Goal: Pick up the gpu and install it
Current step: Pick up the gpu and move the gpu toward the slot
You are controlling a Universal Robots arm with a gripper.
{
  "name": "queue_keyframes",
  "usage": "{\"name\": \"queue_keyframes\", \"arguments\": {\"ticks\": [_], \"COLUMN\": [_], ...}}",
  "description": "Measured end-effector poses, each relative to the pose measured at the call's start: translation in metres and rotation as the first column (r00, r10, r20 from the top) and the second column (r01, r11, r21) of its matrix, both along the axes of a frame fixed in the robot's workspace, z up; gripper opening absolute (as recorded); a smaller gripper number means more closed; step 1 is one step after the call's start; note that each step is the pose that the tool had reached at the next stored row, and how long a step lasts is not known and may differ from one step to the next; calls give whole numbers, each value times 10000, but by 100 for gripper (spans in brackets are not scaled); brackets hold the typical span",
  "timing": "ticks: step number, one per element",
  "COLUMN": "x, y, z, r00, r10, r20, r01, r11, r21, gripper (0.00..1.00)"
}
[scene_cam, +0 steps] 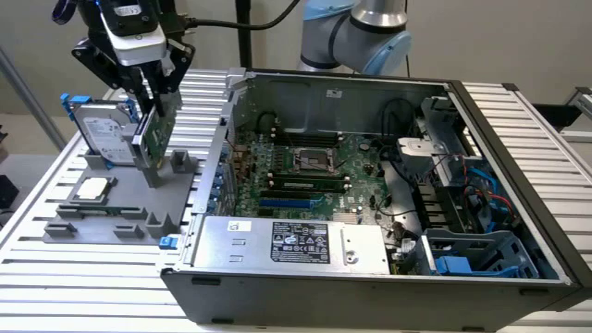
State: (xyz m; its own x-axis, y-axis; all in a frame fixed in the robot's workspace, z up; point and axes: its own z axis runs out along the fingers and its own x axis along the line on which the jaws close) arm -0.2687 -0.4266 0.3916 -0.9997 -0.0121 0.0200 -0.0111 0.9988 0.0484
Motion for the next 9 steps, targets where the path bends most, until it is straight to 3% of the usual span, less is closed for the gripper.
{"name": "queue_keyframes", "arguments": {"ticks": [9], "x": [405], "y": [-73], "z": [410], "r00": [10000], "r10": [0], "r20": [-59], "r01": [0], "r11": [10000], "r21": [0], "gripper": [0]}}
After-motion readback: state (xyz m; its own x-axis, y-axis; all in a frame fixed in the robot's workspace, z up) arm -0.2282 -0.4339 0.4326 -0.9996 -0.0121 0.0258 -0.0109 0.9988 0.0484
